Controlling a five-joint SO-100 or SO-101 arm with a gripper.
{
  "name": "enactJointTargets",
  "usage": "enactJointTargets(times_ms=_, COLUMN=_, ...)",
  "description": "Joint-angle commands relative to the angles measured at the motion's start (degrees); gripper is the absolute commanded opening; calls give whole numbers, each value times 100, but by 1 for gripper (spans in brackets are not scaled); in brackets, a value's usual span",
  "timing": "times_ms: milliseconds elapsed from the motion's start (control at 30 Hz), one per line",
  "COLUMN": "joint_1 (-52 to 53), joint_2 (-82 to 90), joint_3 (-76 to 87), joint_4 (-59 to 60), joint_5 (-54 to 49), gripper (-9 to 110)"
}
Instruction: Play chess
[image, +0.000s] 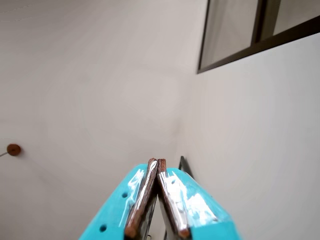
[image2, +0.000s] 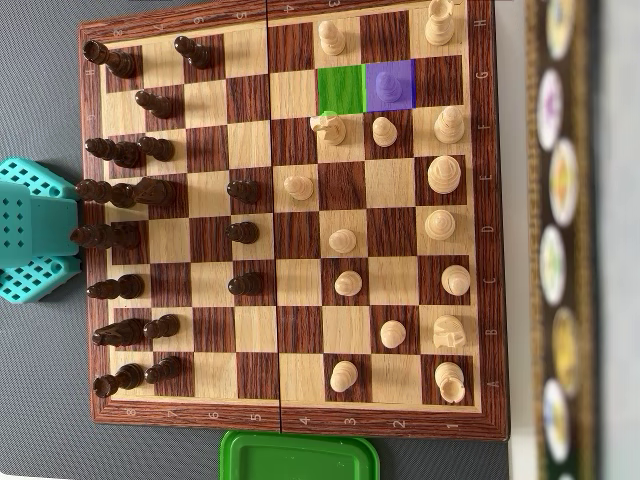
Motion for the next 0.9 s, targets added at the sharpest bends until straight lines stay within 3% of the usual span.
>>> enactJointTargets(times_ms=0, joint_1=18, joint_2=-62, joint_3=114, joint_4=9, joint_5=26, gripper=2)
enactJointTargets(times_ms=600, joint_1=-44, joint_2=-62, joint_3=114, joint_4=53, joint_5=-18, gripper=2)
enactJointTargets(times_ms=867, joint_1=-844, joint_2=-62, joint_3=79, joint_4=2312, joint_5=-35, gripper=2)
